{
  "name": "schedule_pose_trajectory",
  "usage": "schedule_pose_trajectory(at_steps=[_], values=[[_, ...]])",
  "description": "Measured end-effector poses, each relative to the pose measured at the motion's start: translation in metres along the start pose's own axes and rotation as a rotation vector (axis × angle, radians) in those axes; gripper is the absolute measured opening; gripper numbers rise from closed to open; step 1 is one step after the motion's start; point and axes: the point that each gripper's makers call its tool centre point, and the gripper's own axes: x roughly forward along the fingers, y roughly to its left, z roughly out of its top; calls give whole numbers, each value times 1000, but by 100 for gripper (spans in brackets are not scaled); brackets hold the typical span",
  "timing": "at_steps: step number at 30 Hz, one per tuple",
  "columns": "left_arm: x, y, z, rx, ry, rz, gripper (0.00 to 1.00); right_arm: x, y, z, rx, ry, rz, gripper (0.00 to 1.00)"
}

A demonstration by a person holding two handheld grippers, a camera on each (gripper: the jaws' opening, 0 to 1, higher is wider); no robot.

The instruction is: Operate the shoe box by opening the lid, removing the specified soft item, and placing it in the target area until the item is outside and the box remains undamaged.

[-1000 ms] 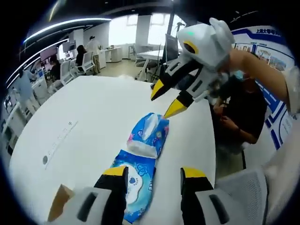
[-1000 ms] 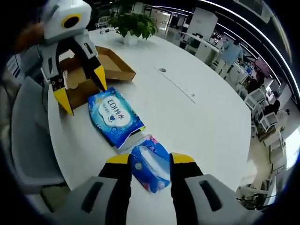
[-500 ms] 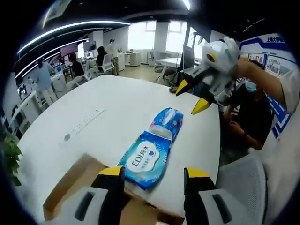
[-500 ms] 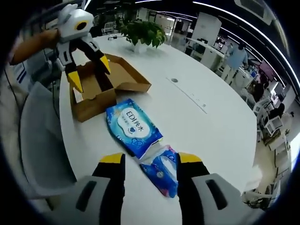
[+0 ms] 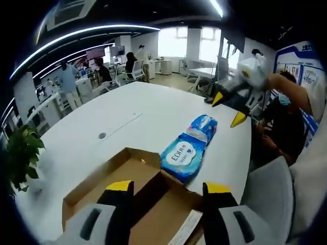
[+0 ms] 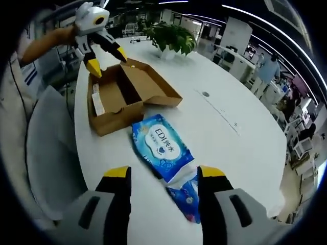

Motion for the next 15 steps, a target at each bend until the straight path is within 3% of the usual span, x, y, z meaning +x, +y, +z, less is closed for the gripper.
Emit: schedule_pose_trajectory(at_steps=[15], values=[[-55,37,-67,-102,52,116,57,31,41,40,-104,-41,127,50]])
